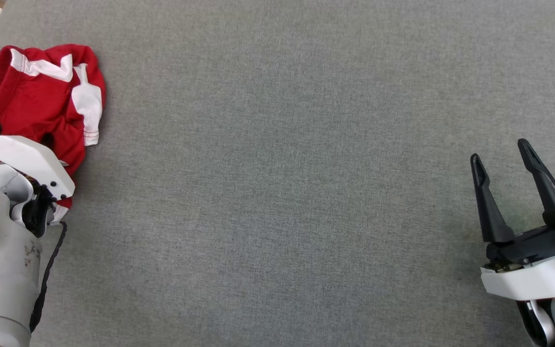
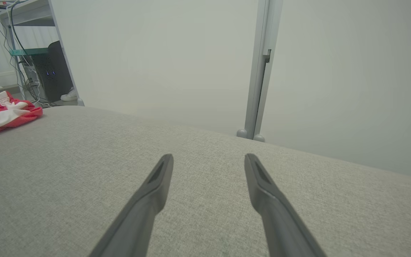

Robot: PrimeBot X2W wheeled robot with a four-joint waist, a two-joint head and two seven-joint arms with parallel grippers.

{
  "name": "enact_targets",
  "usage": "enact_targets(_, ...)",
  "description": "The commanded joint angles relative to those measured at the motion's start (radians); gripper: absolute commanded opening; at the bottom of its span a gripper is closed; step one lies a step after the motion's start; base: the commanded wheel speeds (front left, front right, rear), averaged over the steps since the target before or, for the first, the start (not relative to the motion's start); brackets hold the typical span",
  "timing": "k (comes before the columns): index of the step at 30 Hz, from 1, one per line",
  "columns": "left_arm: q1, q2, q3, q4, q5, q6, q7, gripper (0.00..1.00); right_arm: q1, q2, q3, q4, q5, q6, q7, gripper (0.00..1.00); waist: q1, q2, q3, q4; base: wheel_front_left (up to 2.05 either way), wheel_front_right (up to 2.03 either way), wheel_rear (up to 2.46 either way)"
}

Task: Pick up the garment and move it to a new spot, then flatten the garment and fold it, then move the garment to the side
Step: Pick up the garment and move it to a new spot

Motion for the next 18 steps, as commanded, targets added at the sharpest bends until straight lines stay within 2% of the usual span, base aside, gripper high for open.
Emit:
enact_targets(1, 0.006, 0.004, -0.004, -0.012, -0.01, -0.004, -0.033, 0.0, 0.0, 0.005, 0.003, 0.005, 0.005, 0.0, -0.001, 1.0, 0.0, 0.0, -0.038, -0.002, 0.0, 0.0, 0.0)
enact_targets(8, 0.065, -0.001, -0.086, -0.122, -0.058, -0.008, -0.19, 0.0, 0.04, 0.054, 0.008, 0.027, 0.017, 0.0, -0.001, 1.0, 0.0, 0.0, -0.181, -0.034, 0.0, 0.0, 0.0)
enact_targets(13, 0.132, 0.022, -0.195, -0.265, -0.126, -0.008, -0.214, 0.0, 0.086, 0.092, 0.004, 0.037, 0.02, 0.0, -0.001, 1.0, 0.0, 0.0, -0.279, -0.069, 0.0, 0.0, 0.0)
enact_targets(18, 0.201, 0.048, -0.274, -0.419, -0.176, -0.009, -0.214, 0.0, 0.116, 0.125, 0.007, 0.041, 0.026, 0.0, -0.001, 1.0, 0.0, 0.0, -0.357, -0.136, 0.0, 0.0, 0.0)
